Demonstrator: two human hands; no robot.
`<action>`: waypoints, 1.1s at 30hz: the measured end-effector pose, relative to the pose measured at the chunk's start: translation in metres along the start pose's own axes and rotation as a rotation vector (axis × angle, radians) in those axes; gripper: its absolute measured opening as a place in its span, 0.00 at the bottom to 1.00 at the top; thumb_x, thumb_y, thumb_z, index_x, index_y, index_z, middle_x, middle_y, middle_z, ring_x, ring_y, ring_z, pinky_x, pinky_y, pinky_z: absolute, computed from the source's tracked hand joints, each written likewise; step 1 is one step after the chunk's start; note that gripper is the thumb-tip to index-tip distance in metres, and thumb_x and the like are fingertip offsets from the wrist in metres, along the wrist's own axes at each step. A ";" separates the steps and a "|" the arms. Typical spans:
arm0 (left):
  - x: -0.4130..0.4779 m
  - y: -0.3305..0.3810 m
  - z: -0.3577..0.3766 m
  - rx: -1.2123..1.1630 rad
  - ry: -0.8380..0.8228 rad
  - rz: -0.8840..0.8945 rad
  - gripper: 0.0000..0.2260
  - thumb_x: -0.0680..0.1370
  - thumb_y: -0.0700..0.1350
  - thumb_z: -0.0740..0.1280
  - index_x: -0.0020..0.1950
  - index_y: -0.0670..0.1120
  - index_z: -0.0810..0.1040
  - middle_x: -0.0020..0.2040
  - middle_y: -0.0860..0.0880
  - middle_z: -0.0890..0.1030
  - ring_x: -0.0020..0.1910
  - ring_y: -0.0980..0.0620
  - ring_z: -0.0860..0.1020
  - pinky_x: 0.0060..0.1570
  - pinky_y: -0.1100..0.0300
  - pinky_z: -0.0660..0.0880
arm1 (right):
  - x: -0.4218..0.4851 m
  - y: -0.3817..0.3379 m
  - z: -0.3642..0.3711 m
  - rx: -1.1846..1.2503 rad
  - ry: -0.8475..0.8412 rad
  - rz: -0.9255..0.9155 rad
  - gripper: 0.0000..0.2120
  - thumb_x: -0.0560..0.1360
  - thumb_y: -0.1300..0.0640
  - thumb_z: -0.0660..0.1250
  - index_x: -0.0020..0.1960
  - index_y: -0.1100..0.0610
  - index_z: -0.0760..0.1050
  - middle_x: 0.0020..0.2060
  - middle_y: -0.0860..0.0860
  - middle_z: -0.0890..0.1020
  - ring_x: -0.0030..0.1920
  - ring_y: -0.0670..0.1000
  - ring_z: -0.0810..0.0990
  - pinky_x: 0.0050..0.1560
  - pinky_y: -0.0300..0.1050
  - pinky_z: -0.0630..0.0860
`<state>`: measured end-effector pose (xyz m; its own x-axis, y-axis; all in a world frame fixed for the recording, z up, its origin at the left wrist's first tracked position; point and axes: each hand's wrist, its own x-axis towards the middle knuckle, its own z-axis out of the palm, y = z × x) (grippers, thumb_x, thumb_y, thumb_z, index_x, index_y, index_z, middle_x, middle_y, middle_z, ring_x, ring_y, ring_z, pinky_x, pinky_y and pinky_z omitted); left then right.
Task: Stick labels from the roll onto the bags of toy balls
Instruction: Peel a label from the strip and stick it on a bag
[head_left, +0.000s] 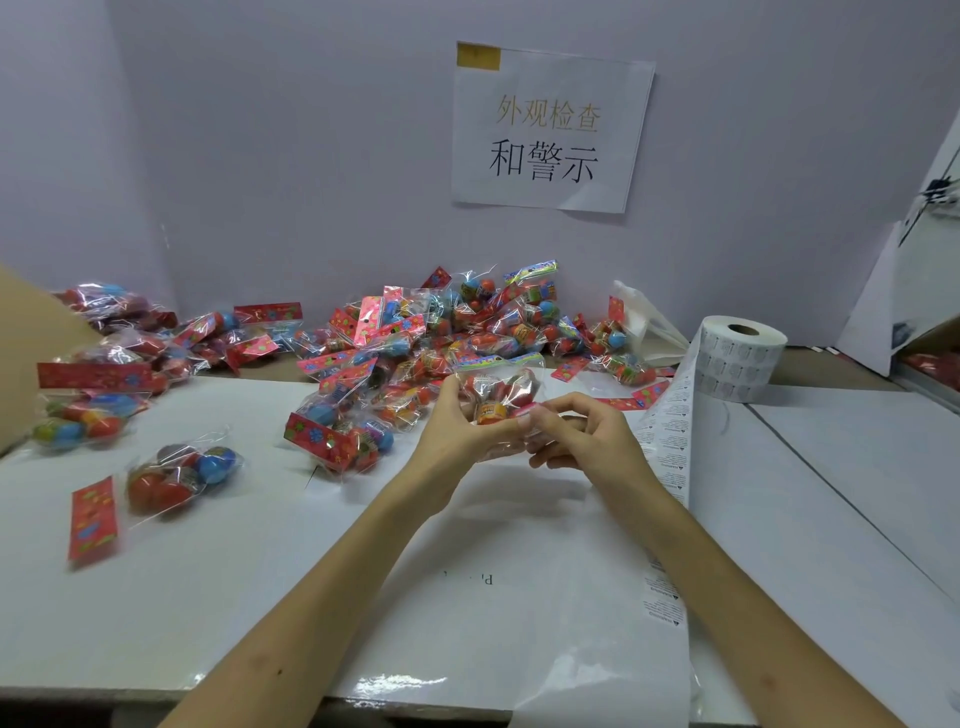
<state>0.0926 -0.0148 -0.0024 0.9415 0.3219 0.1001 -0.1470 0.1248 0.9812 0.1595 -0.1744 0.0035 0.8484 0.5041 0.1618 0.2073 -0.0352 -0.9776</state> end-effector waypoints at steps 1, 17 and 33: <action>0.000 0.000 0.000 -0.011 0.001 -0.003 0.28 0.69 0.42 0.82 0.62 0.51 0.71 0.52 0.45 0.86 0.46 0.44 0.87 0.42 0.57 0.83 | 0.000 0.000 0.000 -0.010 -0.002 -0.003 0.13 0.77 0.52 0.72 0.53 0.61 0.79 0.38 0.57 0.87 0.37 0.58 0.87 0.40 0.43 0.82; 0.000 0.001 -0.004 0.073 0.090 0.011 0.25 0.73 0.37 0.78 0.66 0.47 0.73 0.54 0.44 0.85 0.43 0.48 0.87 0.38 0.58 0.83 | 0.001 0.006 0.002 -0.140 -0.064 -0.056 0.15 0.74 0.55 0.77 0.57 0.57 0.78 0.43 0.58 0.86 0.37 0.56 0.87 0.40 0.43 0.81; 0.002 0.000 -0.004 0.116 0.112 0.056 0.22 0.73 0.41 0.79 0.61 0.51 0.73 0.53 0.46 0.85 0.43 0.50 0.87 0.36 0.61 0.81 | 0.006 0.013 0.000 -0.182 -0.103 -0.091 0.14 0.78 0.52 0.73 0.60 0.54 0.77 0.43 0.53 0.86 0.37 0.56 0.87 0.41 0.45 0.80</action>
<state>0.0931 -0.0104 -0.0029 0.8922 0.4285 0.1425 -0.1564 -0.0030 0.9877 0.1671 -0.1724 -0.0083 0.7696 0.5977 0.2248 0.3736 -0.1359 -0.9176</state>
